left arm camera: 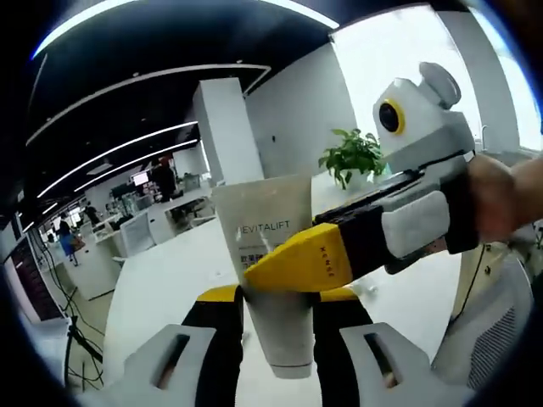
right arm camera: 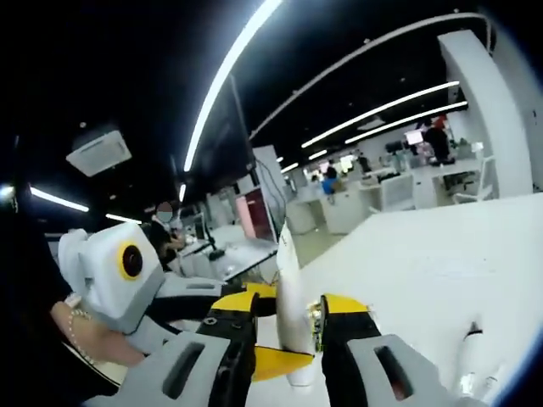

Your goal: Arrange the skincare products in the storage area until every visible bottle or jar stands upright without overlapping.

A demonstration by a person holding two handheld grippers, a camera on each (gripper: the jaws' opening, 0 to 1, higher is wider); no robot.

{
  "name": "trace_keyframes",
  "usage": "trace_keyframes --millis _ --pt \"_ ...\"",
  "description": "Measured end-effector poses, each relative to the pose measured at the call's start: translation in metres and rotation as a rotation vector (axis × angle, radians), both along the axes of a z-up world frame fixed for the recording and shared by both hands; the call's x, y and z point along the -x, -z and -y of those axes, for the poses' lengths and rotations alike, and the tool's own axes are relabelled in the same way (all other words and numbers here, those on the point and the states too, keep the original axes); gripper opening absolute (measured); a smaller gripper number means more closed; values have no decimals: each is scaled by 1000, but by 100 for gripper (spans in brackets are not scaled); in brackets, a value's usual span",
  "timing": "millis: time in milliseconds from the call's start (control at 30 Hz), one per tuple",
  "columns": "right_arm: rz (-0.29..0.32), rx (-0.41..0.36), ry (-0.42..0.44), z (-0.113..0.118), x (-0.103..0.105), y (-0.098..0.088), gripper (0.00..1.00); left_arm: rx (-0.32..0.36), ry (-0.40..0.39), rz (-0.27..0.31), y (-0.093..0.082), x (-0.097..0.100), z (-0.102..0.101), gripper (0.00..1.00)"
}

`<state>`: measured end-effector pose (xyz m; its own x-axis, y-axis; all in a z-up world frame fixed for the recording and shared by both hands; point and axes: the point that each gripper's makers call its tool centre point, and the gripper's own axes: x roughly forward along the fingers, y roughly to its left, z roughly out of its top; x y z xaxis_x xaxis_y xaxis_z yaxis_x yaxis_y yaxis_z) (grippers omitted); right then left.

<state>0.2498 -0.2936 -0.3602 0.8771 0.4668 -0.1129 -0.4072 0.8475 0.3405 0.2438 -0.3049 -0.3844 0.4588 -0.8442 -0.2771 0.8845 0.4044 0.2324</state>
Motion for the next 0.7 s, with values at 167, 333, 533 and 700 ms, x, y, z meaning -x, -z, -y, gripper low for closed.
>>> trace_keyframes --millis 167,333,533,700 --pt "-6 3 -12 -1 -2 2 28 -2 -5 16 -3 -1 -1 29" --pt "-21 9 -12 -6 2 6 24 1 -15 32 -7 -1 -1 29" --pt "-45 29 28 0 -4 13 9 -4 -28 27 -5 1 -5 29" --pt "-38 60 -6 -6 1 13 6 3 -26 16 -3 5 -9 30"
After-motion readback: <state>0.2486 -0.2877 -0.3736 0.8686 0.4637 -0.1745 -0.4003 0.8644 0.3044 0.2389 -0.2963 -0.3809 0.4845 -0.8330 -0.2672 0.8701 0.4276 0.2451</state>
